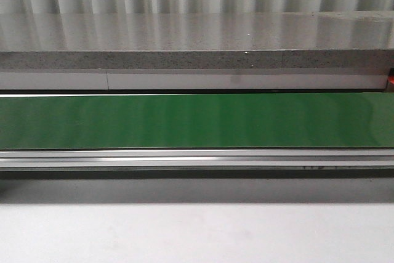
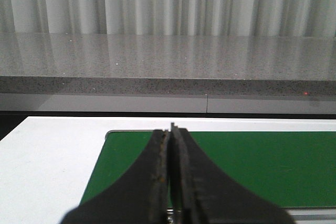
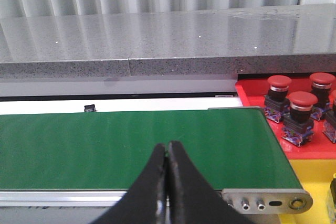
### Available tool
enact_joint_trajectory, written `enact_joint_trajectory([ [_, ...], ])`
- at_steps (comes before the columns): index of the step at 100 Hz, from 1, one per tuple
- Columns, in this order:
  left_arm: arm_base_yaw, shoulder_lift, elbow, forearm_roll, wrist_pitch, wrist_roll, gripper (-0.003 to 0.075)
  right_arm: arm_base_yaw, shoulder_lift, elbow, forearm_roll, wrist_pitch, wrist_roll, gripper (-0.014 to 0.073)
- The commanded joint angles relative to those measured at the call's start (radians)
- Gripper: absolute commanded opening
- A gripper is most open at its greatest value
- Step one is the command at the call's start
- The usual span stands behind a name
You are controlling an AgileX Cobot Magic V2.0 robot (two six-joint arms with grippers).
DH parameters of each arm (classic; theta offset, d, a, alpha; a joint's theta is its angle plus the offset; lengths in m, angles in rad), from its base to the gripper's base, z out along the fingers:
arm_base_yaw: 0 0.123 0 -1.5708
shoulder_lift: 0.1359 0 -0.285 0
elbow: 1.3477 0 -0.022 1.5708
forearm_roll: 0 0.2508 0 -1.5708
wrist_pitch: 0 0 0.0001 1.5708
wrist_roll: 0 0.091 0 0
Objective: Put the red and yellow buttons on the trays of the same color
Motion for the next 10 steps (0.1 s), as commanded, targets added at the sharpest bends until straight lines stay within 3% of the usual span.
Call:
enact_joint_trajectory([
  [1, 0.002, -0.029, 0.046, -0.007, -0.084, -0.002, -0.002, 0.001, -0.015, 0.001, -0.01, -0.083, 0.001, -0.0067],
  [10, 0.002, -0.029, 0.046, -0.007, -0.084, -0.002, -0.002, 0.001, -0.015, 0.001, -0.01, -0.083, 0.001, -0.0067],
])
